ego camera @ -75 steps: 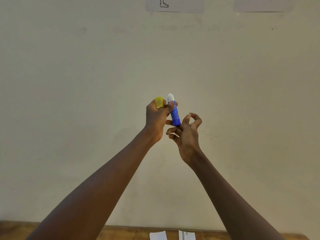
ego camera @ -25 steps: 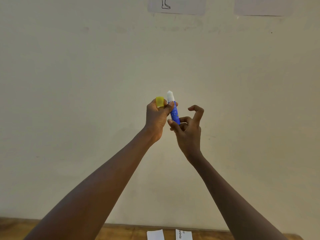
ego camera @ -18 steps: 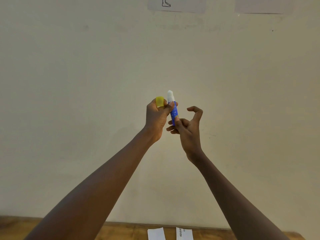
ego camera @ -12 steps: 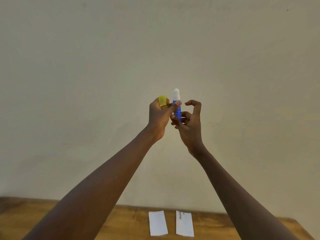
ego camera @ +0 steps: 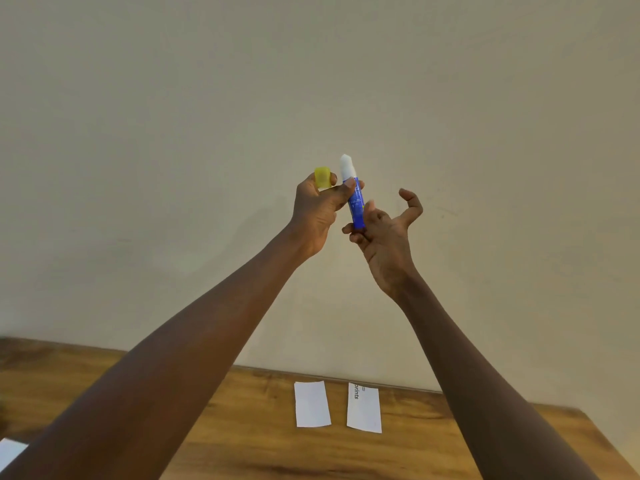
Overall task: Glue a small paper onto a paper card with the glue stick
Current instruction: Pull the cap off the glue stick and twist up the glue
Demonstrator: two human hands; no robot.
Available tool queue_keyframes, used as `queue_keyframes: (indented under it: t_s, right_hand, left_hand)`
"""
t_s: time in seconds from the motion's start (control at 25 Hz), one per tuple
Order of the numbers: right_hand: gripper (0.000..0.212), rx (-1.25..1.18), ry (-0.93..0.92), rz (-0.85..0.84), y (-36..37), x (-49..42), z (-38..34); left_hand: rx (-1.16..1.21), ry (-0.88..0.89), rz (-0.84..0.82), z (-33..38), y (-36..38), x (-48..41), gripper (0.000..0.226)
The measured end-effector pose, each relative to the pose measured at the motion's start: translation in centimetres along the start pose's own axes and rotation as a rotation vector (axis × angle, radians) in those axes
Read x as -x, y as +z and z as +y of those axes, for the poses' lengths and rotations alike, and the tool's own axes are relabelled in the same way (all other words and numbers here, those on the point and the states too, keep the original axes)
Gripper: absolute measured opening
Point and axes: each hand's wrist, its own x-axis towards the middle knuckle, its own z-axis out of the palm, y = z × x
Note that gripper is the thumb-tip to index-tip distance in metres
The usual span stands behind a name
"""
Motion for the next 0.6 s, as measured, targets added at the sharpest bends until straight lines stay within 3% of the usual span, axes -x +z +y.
queue_keyframes:
  t_s: [0.12, 0.4, 0.6]
  right_hand:
    - [0.047, 0.203, -0.110, 0.078, 0.4, 0.1, 1.1]
    - [0.034, 0.025, 0.011, -0.039, 0.1, 0.4, 2.3]
    - [0.022, 0.096, 0.099, -0.041, -0.3, 1.1, 4.0]
  left_hand:
    - [-0.020, 0.023, 0.009, -0.4, 0.0, -0.1, 0.022]
    - [-0.070, 0.001, -0.036, -2.2, -1.0, -0.4, 0.019]
    - [-0.150, -0.033, -0.020, -4.3, -2.4, -0.5, 0.023]
